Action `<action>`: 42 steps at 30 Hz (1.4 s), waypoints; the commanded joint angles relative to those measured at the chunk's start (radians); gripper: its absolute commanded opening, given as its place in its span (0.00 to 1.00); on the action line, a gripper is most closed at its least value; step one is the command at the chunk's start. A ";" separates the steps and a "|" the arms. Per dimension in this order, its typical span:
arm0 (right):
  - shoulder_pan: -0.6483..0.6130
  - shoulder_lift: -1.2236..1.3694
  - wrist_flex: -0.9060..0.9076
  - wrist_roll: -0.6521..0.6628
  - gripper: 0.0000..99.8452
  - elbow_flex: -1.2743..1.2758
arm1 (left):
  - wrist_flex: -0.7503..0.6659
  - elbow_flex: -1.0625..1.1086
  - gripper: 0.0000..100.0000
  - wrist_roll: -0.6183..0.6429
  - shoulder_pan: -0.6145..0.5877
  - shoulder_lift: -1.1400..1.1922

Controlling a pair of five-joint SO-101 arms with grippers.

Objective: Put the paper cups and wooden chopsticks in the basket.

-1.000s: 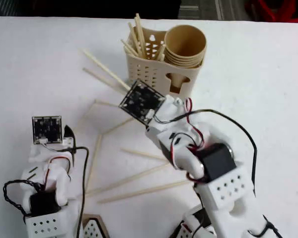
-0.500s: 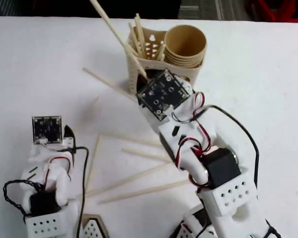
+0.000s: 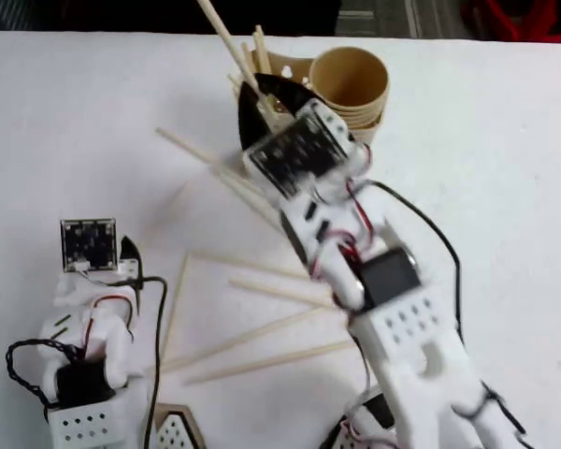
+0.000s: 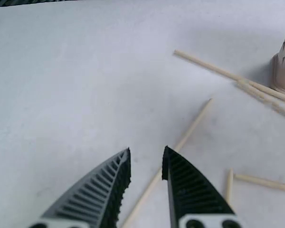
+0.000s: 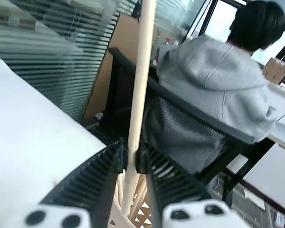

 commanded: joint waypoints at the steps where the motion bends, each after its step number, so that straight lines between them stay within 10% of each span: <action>1: 0.033 0.166 -0.166 -0.017 0.02 -0.037 | -0.029 -0.008 0.13 -0.012 -0.007 -0.013; 21: 0.191 0.590 -0.512 -0.278 0.07 -0.037 | -0.029 -0.008 0.13 -0.012 -0.007 -0.013; 25: 0.185 0.578 -0.453 -0.278 0.16 -0.038 | -0.029 -0.008 0.13 -0.012 -0.007 -0.013; 42: 0.179 0.107 0.193 -0.272 0.02 -0.029 | -0.029 -0.006 0.13 -0.012 -0.007 -0.013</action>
